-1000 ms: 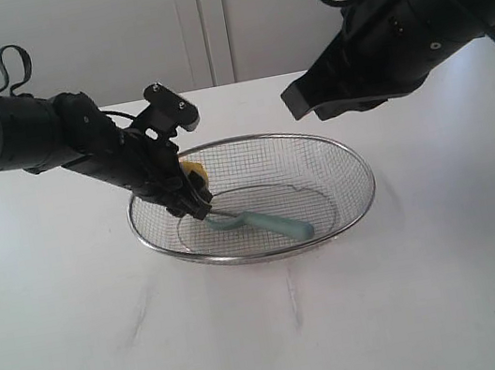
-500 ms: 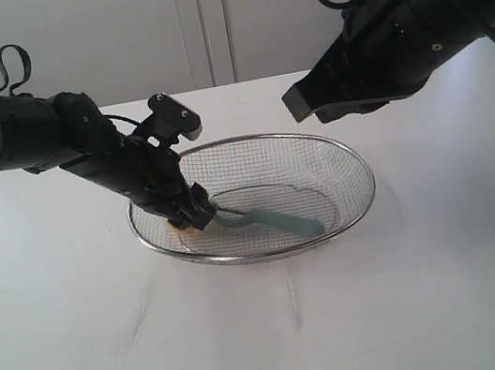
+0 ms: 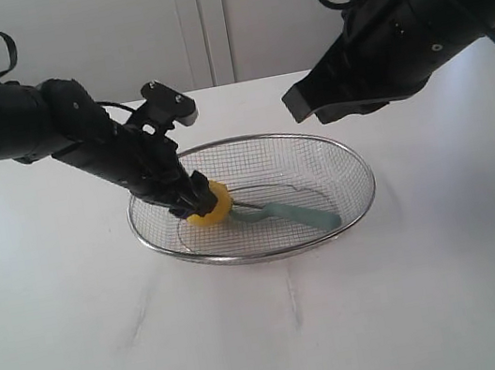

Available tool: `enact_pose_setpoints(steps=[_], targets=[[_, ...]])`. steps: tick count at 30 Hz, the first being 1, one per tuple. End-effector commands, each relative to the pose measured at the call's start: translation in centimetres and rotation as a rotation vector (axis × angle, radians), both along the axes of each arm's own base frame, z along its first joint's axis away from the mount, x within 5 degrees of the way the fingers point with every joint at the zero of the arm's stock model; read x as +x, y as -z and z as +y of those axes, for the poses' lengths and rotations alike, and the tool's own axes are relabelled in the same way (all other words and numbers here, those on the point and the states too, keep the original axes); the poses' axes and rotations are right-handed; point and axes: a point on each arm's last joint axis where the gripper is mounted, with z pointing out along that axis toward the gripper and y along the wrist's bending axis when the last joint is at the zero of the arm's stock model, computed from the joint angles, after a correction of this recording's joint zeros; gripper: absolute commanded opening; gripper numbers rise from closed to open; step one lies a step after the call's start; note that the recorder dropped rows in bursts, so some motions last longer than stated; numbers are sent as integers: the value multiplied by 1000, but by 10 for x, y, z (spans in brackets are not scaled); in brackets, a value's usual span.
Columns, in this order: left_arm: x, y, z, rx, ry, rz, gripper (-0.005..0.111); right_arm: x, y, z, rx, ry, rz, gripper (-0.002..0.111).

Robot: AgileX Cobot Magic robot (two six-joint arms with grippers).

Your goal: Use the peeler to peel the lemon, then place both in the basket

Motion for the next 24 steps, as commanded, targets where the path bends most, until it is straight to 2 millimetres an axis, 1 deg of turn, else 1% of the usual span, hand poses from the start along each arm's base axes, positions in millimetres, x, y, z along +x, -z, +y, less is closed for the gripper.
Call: enact_pose_setpoints(steps=[1,3,6,9,13,18,24], targets=[[-8,-29,0,-45,1,-13,72,-2,-1,-1,5,0,-2,0],[-12,-41,1,-59,3,-27,67,-2,-1,-1,5,0,-2,0],[-20,-62,5,-91,-8,-49,52,-2,-1,-1,3,0,-3,0],[-30,-83,9,-118,-8,-52,34,-2,-1,-1,3,0,-3,0],[-47,-103,16,-140,-29,7,0,-2,-1,-1,4,0,-5,0],[-63,-123,29,-115,-24,31,0,-2,-1,-1,4,0,-5,0],[-86,-143,53,-17,-102,37,0,-2,-1,-1,3,0,-3,0]])
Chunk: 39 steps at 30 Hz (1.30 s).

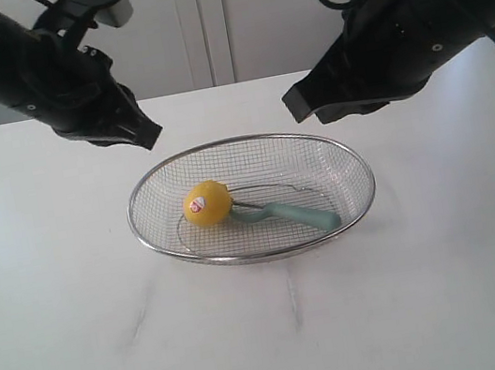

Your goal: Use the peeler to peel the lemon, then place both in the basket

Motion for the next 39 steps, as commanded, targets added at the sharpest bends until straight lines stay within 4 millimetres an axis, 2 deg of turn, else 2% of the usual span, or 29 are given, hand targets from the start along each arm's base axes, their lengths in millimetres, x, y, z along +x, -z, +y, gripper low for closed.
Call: enact_pose_setpoints(steps=[1,6,15,22,26,34,39], targets=[[-20,-17,19,48,-58,17,0,-2,-1,-1,3,0,-3,0],[-51,-23,36,33,-77,6,0,-2,-1,-1,3,0,-3,0],[-116,-9,72,8,-110,16,0,-2,-1,-1,3,0,-3,0],[-152,-12,91,-52,-125,-65,0,-2,-1,-1,3,0,-3,0],[-160,-18,96,-69,-124,-93,0,-2,-1,-1,2,-1,-1,0],[-162,-19,96,-75,-120,-101,0,-2,-1,-1,3,0,-3,0],[-180,-34,112,-129,-165,-191,0,-2,-1,-1,6,1,-9,0]])
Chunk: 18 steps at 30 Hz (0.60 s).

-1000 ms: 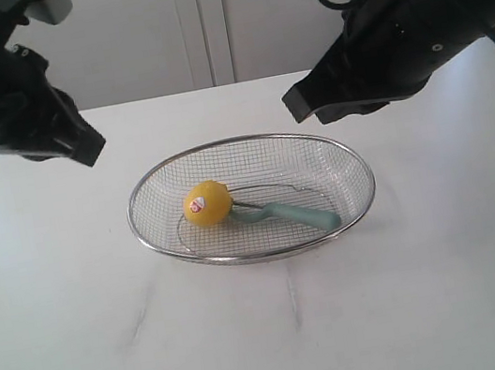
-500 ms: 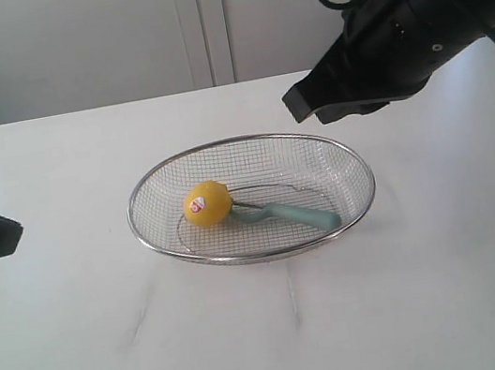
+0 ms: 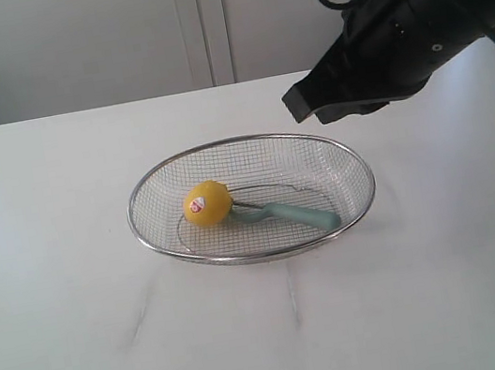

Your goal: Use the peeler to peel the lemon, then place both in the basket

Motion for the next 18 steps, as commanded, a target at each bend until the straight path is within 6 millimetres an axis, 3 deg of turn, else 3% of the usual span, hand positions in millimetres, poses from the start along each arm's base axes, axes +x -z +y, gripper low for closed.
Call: enact_pose_setpoints(steps=[1,9,18], targets=[[-16,-11,19,-51,-84,-66,0,-2,-1,-1,6,1,-9,0],[-50,-29,56,-95,-332,-254,0,-2,-1,-1,7,2,-10,0],[-101,-39,66,-141,-403,-455,0,-2,-1,-1,7,2,-10,0]])
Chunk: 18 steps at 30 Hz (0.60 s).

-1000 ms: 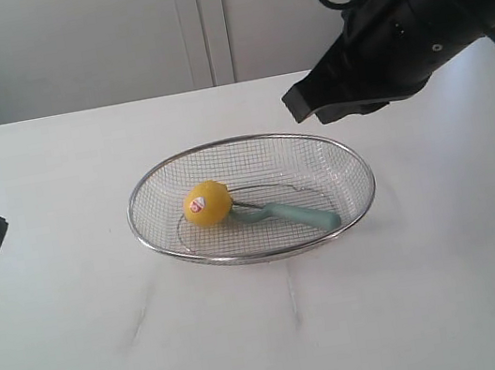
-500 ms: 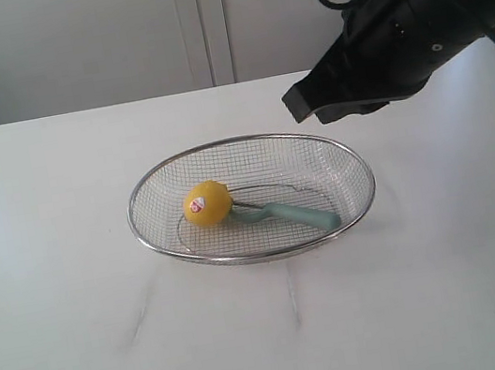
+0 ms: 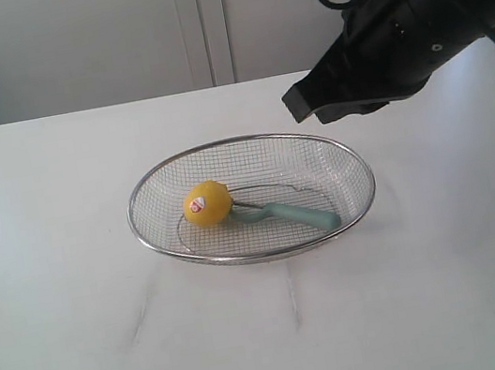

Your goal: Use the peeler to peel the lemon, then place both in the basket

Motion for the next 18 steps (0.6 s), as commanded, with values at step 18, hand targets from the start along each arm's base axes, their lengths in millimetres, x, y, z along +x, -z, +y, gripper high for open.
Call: enact_pose_setpoints(steps=[18], targets=[[17,99,7,-148,-155,-177,0,-1,-1,-1,8,2,-12,0]])
